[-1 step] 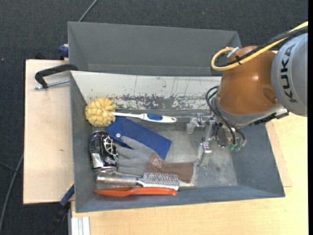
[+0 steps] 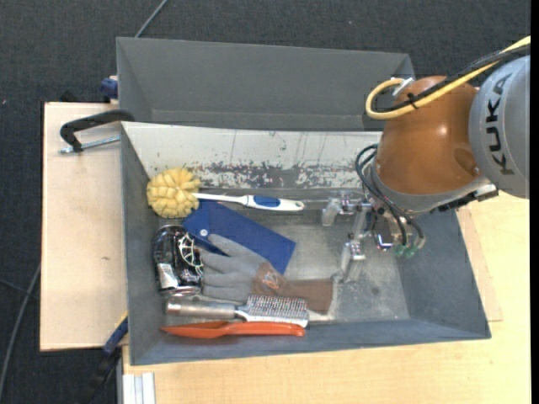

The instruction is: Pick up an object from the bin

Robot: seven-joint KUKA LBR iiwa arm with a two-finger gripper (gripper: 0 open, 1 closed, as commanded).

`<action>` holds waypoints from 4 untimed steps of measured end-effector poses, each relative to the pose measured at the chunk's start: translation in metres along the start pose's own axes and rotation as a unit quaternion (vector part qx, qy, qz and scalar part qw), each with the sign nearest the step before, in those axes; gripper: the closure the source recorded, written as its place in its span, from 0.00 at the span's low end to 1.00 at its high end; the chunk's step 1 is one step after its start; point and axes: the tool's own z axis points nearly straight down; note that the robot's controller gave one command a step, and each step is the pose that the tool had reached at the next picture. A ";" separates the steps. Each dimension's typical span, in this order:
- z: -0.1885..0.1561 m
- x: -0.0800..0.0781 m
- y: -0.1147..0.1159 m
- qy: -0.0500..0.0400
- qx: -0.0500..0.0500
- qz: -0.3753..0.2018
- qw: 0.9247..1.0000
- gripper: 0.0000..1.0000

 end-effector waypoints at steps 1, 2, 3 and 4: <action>0.066 0.007 0.024 0.001 -0.001 0.051 0.999 0.00; 0.100 0.012 0.029 0.003 0.000 0.060 0.998 0.00; 0.071 0.019 0.033 -0.001 -0.001 0.131 0.991 0.00; 0.113 0.022 0.038 0.001 -0.001 0.133 0.991 0.00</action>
Offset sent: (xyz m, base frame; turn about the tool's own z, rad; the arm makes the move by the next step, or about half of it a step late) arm -0.0220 0.0229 -0.0558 0.0970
